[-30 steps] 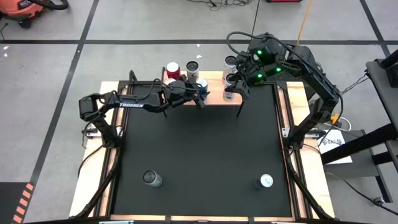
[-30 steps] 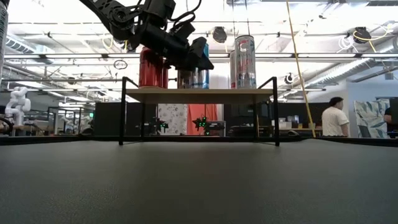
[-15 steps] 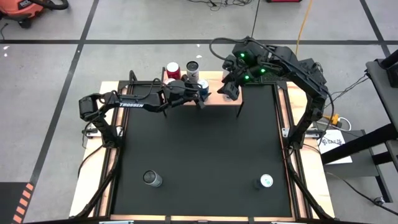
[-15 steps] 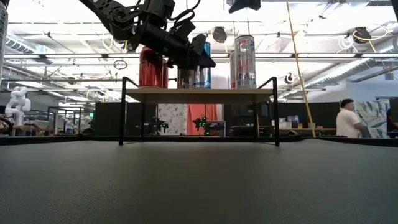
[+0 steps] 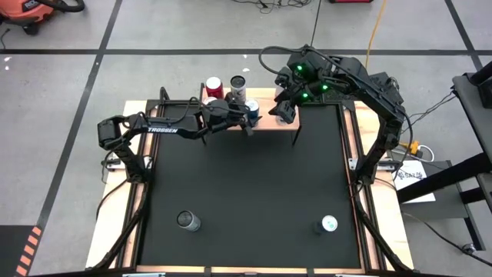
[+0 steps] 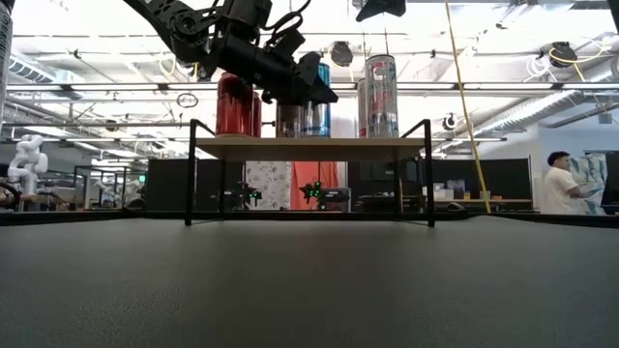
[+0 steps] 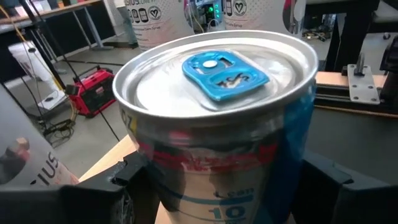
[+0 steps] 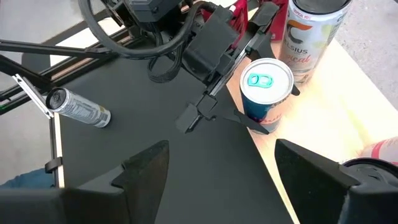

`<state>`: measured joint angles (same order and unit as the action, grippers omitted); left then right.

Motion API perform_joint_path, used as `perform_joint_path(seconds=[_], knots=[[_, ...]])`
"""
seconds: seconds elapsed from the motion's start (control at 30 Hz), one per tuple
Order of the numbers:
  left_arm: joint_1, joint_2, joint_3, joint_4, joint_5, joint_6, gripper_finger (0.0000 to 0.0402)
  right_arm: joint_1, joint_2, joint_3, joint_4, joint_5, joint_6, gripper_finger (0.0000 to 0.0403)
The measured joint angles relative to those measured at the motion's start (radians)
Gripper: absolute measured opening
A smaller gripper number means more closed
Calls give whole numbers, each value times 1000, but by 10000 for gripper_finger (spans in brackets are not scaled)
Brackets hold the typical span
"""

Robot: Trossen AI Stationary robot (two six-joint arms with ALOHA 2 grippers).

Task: Place canned beverage on shelf
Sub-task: Put the top blue soda can on the shelf

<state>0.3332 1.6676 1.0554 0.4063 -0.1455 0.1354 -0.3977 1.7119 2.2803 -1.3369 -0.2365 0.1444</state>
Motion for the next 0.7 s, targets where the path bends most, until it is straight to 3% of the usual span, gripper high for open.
perform_joint_path(seconds=[0.7], knots=[[5,0,0,-64,5,-23,272,0,0,0,0,-1,0,274]])
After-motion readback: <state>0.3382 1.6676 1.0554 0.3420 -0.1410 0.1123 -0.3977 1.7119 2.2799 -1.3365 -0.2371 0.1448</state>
